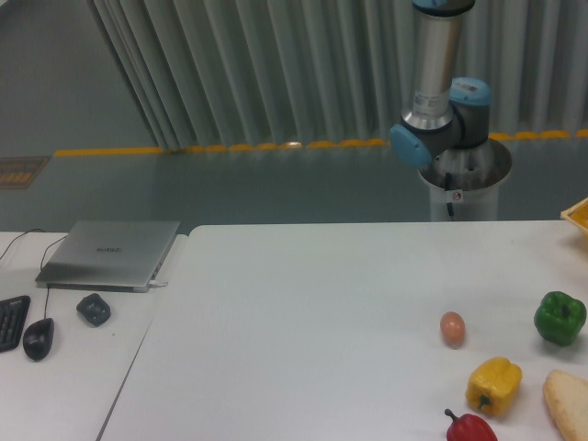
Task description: Place the triangular bread in the basket
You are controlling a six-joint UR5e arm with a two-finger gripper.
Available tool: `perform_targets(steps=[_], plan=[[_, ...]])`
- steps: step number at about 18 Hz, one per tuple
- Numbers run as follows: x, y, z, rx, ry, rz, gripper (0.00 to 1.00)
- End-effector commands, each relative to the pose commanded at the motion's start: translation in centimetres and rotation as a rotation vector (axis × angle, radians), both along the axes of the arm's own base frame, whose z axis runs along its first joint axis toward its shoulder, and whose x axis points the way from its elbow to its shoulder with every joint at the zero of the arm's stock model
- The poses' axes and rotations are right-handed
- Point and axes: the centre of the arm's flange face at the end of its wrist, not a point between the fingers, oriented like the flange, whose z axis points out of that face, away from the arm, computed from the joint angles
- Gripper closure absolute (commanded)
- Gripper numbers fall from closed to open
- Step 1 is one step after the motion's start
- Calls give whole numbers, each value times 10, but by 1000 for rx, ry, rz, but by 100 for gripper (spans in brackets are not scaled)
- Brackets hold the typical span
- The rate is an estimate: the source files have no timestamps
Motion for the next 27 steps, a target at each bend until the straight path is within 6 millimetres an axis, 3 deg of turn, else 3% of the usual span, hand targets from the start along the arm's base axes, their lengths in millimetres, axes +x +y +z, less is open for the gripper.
perform_targets(steps=[3,8,11,15,20,27], plan=[[8,-2,-13,9,-29,3,0],[19,18,2,31,-21,127,0],[15,26,14,41,-6,159,0],[14,56,16,81,46,178,0],[-7,97,26,165,20,500,0],[-5,133,-3,181,-26,737,0]])
